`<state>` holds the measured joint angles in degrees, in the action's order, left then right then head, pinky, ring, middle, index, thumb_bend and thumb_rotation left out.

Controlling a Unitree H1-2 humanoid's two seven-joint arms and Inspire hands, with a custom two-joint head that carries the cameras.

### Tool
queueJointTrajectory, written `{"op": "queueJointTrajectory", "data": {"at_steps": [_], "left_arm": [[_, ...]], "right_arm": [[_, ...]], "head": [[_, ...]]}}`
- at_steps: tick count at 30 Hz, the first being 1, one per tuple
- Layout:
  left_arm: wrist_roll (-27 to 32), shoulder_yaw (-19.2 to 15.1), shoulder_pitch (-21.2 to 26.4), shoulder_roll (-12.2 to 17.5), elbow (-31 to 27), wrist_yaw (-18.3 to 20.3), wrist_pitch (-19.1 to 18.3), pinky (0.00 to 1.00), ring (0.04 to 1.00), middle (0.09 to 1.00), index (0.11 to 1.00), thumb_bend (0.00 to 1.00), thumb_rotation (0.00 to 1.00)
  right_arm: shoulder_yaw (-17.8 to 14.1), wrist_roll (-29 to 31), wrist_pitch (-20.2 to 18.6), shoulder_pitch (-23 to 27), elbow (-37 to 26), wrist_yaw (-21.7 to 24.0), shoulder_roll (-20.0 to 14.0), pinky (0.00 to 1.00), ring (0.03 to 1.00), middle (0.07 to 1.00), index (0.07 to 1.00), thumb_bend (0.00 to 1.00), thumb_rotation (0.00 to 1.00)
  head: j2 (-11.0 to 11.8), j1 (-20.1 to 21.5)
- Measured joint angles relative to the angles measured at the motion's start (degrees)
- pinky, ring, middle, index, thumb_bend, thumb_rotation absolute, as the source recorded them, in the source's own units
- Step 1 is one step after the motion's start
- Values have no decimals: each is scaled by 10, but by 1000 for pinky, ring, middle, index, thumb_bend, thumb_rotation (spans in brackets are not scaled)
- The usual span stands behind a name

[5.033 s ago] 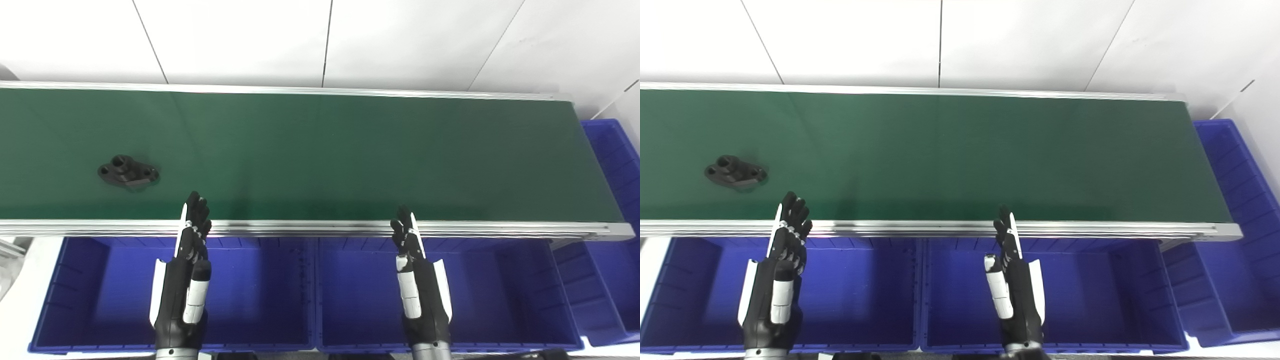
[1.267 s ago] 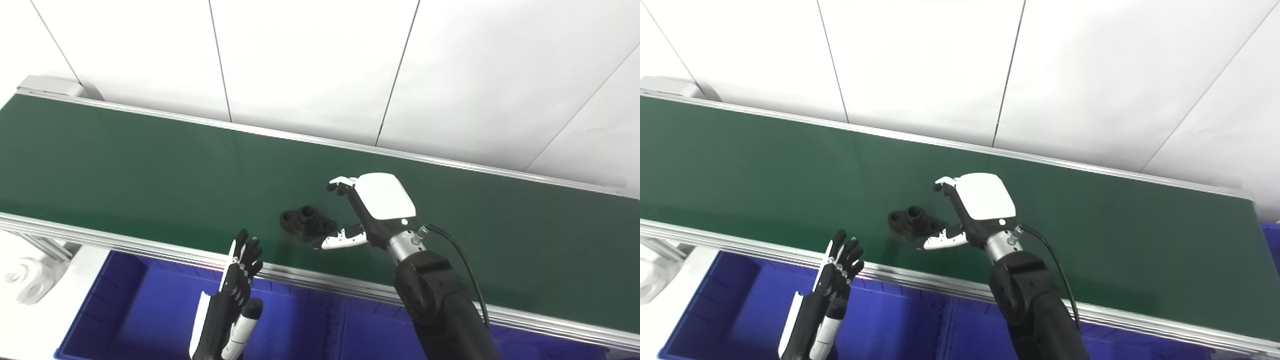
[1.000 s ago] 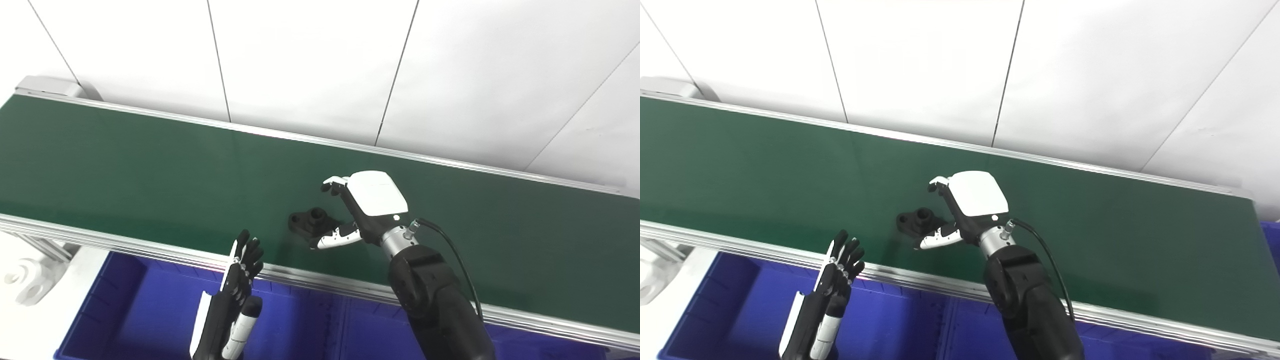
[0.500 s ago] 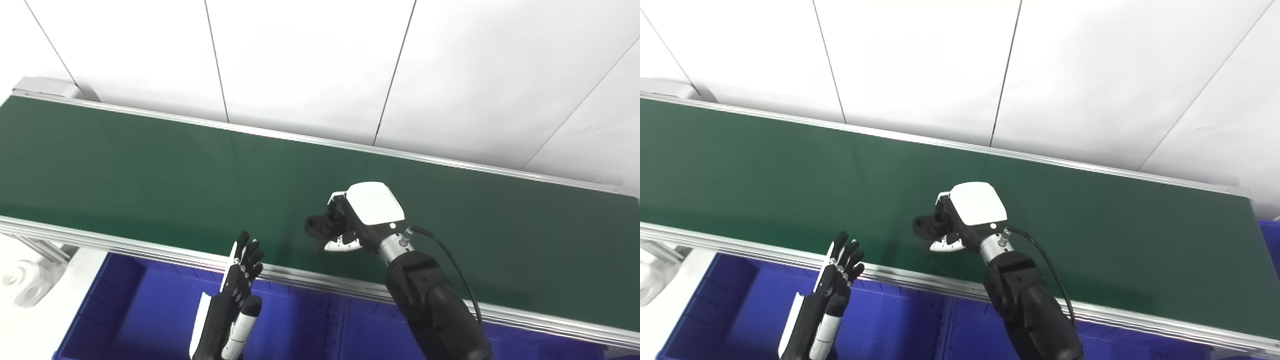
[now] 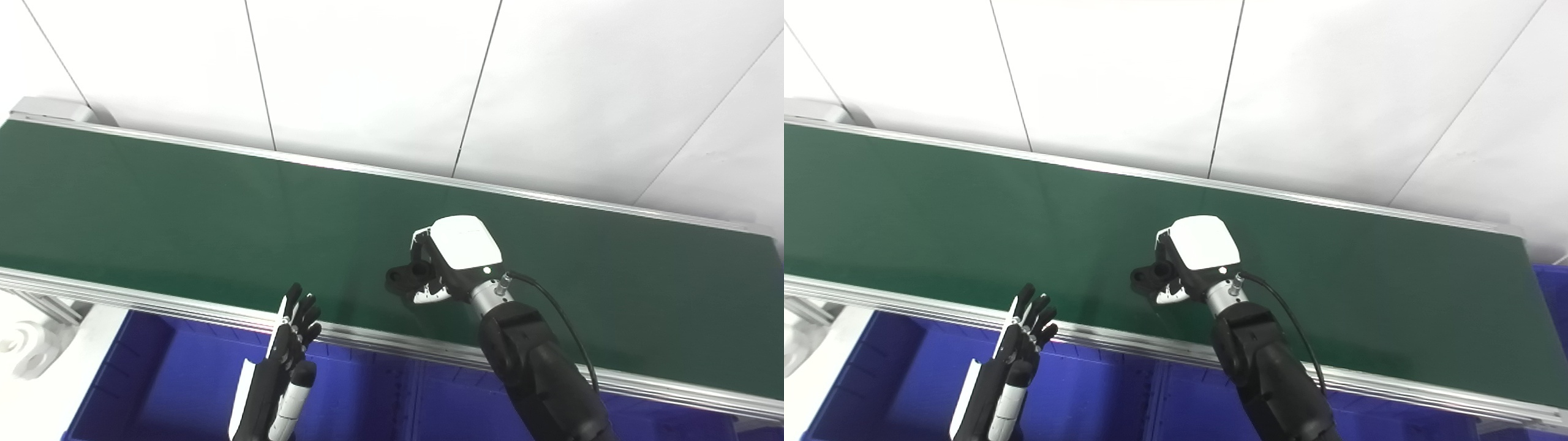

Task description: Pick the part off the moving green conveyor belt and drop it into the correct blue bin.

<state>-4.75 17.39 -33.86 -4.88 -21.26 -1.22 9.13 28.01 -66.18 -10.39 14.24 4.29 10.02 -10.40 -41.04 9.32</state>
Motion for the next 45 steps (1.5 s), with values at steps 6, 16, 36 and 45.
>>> {"op": "queueJointTrajectory", "data": {"at_steps": [6,16,36,45], "left_arm": [[7,0,-1,0,-1,0,-4,903,929,956,998,687,908],[21,-6,-1,-2,-2,0,-10,929,936,962,995,663,917],[99,-85,38,47,-40,17,-73,998,961,981,1000,572,998],[164,-128,68,77,-56,27,-149,962,935,945,961,688,872]], "right_arm": [[0,-4,-11,-5,-13,6,-4,115,174,264,480,502,152],[0,20,-23,-60,-116,56,11,140,197,284,488,503,147],[-45,-146,-53,-218,-398,182,75,129,192,284,487,504,147],[-37,-205,-39,-309,-419,224,120,122,190,290,489,504,142]], "head": [[-3,11],[-9,50],[-61,272],[-94,348]]}}
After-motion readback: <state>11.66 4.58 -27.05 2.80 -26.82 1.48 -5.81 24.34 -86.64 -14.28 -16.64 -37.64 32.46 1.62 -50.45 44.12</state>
